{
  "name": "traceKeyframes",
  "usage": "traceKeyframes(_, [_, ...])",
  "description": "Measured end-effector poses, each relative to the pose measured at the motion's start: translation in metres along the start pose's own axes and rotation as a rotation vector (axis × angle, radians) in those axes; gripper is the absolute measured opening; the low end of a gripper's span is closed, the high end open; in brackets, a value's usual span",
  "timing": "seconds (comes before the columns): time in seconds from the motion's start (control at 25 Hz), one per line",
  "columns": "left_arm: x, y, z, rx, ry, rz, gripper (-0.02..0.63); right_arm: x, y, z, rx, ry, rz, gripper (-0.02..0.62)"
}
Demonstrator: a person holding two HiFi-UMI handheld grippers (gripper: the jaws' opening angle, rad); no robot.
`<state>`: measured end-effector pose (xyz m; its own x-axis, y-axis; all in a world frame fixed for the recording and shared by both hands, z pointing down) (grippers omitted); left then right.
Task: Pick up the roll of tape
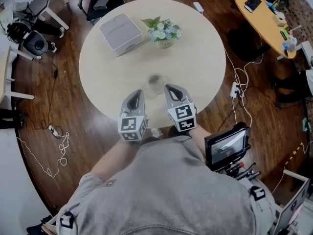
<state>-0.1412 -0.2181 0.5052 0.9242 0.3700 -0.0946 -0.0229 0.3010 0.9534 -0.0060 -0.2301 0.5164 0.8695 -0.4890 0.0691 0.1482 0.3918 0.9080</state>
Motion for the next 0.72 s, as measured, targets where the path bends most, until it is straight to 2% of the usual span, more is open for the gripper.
traceKeyframes(0.48, [-0.020, 0.016, 0.032, -0.086, -0.079, -0.026, 0.002, 0.026, 0.022, 0.058, -0.145, -0.082, -0.049, 0.017])
traceKeyframes(0.72, [-0.027, 0.033, 0.042, -0.133, -0.111, -0.044, 0.002, 0.028, 0.036, 0.086, -0.215, -0.137, -0.096, 0.068])
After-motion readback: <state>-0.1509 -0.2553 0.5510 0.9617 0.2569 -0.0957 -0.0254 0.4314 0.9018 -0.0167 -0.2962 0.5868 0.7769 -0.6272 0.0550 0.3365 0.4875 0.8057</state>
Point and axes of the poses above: the fingertips, and each gripper's own axes: z forward along the fingers, x to its right, y out of its underside, the point moved 3 cm from there along -z, backward along the fingers, and after that the axes turned 3 degrees about z, right-handed, at the moved point
